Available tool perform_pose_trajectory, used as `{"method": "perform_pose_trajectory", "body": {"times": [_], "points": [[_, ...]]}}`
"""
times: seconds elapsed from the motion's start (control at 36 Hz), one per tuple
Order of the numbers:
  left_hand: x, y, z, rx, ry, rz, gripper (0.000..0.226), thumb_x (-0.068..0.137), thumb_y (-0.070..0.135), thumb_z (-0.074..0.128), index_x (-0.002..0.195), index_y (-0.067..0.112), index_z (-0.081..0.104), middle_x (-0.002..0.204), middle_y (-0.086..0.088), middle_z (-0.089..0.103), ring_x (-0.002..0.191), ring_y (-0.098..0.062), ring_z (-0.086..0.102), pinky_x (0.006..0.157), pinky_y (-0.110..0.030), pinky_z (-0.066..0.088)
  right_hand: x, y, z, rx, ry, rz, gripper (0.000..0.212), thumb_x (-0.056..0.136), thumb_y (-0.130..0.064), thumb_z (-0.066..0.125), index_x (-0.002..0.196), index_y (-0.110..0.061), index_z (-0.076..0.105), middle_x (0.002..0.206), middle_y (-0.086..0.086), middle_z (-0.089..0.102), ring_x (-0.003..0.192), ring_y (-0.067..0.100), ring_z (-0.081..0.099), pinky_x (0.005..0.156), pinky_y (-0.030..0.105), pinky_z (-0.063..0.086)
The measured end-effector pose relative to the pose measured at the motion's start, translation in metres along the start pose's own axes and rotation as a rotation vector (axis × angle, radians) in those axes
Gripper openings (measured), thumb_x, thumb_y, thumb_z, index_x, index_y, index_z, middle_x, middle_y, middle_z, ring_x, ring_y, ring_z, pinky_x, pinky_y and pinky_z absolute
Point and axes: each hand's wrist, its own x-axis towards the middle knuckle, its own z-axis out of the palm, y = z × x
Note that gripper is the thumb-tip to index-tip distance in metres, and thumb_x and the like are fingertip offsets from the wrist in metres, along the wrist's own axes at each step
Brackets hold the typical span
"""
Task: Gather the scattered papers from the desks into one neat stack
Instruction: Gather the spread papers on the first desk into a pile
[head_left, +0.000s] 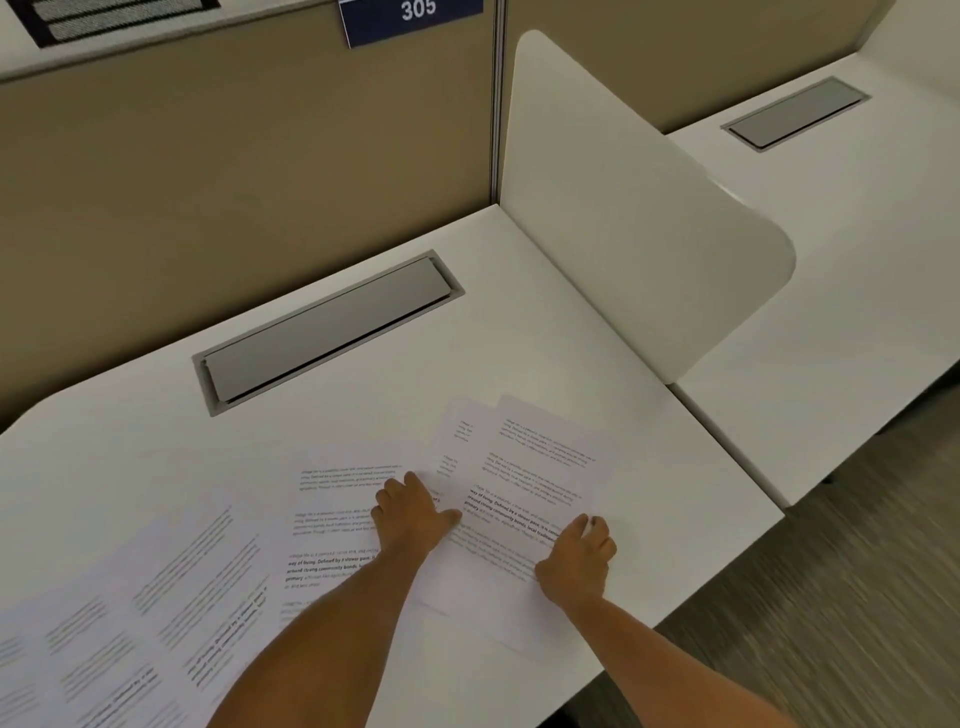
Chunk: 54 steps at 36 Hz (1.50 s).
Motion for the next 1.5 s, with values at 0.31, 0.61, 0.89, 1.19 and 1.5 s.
{"method": "perform_pose_trajectory", "body": {"times": [0.31,0.61,0.89,1.19,1.5], "points": [[0.004,0.007,-0.001,0.014,-0.005,0.107,0.082,0.072,0.064,0.070,0.130,0.012,0.045,0.130,-0.012,0.049,0.122,-0.029,0.046,0.100,-0.039,0.042,0.002,0.001,0.005,0.003,-0.005,-0.054,0.102,0.086,-0.035,0.073,0.153,0.006,0.009,0.157,0.025,0.009,0.142,0.040,0.020,0.119,0.037,0.031],[0.004,0.018,0.004,-0.136,0.031,0.179,0.087,0.075,0.043,0.079,0.141,0.009,0.033,0.147,-0.013,0.031,0.133,-0.031,0.036,0.107,-0.044,0.040,0.003,0.003,0.007,0.012,-0.001,-0.065,0.103,0.087,-0.036,0.072,0.154,0.006,0.007,0.158,0.026,0.008,0.145,0.041,0.016,0.119,0.038,0.030],[0.015,0.019,0.005,-0.088,0.023,0.172,0.092,0.074,0.044,0.080,0.143,0.008,0.030,0.151,-0.017,0.023,0.139,-0.034,0.027,0.111,-0.044,0.034,0.006,0.004,0.009,0.021,0.004,-0.089,0.099,0.087,-0.032,0.072,0.154,0.004,0.009,0.159,0.024,0.009,0.146,0.041,0.014,0.119,0.037,0.029],[0.024,0.024,0.000,-0.049,0.064,0.191,0.088,0.070,0.045,0.081,0.136,0.009,0.034,0.137,-0.013,0.041,0.126,-0.031,0.039,0.103,-0.042,0.040,0.012,0.006,0.012,-0.054,0.011,-0.128,0.103,0.086,-0.038,0.071,0.153,0.008,0.009,0.157,0.027,0.012,0.146,0.041,0.014,0.122,0.040,0.020],[0.018,0.028,-0.008,-0.296,0.064,0.228,0.086,0.078,0.021,0.079,0.142,0.014,0.024,0.136,-0.011,0.045,0.116,-0.031,0.058,0.092,-0.043,0.055,0.015,0.003,0.008,-0.024,0.011,-0.146,0.101,0.085,-0.033,0.073,0.153,0.006,0.010,0.156,0.024,0.012,0.144,0.041,0.016,0.119,0.036,0.027]]}}
